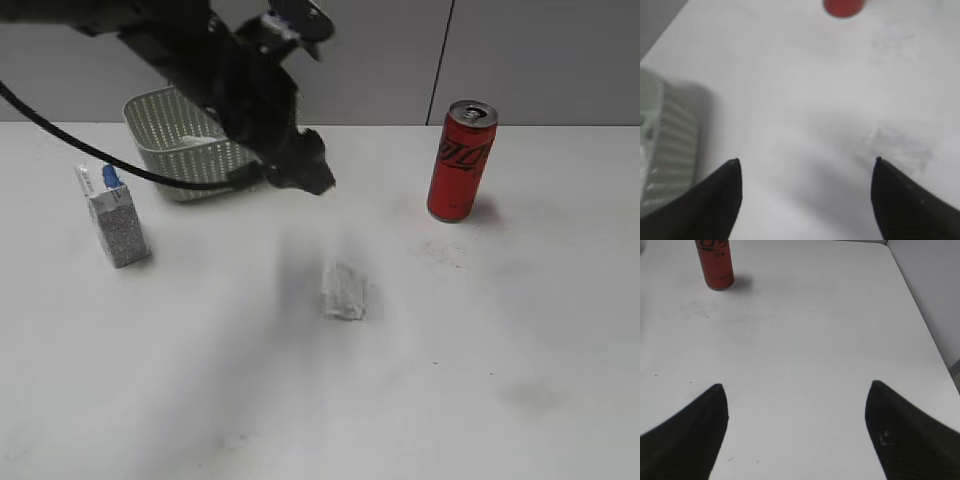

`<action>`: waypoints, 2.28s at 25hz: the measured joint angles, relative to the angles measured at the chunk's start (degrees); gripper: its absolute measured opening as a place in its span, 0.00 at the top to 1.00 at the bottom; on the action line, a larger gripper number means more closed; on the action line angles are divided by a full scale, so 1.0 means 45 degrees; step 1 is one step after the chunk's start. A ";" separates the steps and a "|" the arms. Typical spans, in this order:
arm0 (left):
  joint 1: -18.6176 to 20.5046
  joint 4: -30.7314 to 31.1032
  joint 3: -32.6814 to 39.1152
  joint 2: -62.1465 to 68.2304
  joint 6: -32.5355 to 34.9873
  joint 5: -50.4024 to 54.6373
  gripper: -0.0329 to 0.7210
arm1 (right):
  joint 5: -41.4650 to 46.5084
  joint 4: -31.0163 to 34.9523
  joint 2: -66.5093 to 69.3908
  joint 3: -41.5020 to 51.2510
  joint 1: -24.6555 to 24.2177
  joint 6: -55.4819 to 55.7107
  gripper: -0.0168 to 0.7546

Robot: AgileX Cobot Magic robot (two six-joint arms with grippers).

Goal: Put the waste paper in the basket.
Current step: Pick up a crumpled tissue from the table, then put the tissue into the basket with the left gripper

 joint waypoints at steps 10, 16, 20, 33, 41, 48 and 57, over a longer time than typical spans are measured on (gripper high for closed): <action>-0.2091 0.1097 -0.0346 0.2335 -0.2243 0.0165 0.17 | 0.0000 0.0000 0.0000 0.0000 0.0000 0.0000 0.15; -0.2108 0.1168 -0.0490 0.3459 -0.2541 0.0175 0.17 | 0.0000 0.0000 0.0000 0.0000 0.0000 0.0000 0.18; -0.2108 0.1204 -0.0490 0.3813 -0.2567 -0.0250 0.17 | 0.0000 0.0000 0.0000 0.0000 0.0000 0.0000 0.19; -0.2108 0.1177 -0.0532 0.4094 -0.2576 -0.0910 0.73 | 0.0000 0.0000 0.0000 0.0000 0.0000 0.0000 0.21; -0.2096 0.1329 -0.0520 0.3503 -0.2590 -0.0373 0.95 | 0.0000 0.0000 0.0000 0.0000 0.0000 0.0000 0.21; -0.1477 0.1981 -0.0520 0.1003 -0.2579 -0.0436 0.95 | 0.0000 0.0000 0.0000 0.0000 0.0000 0.0000 0.21; 0.1104 0.1279 -0.0520 -0.0701 -0.2579 -0.3087 0.95 | 0.0000 0.0000 0.0000 0.0000 0.0000 0.0000 0.21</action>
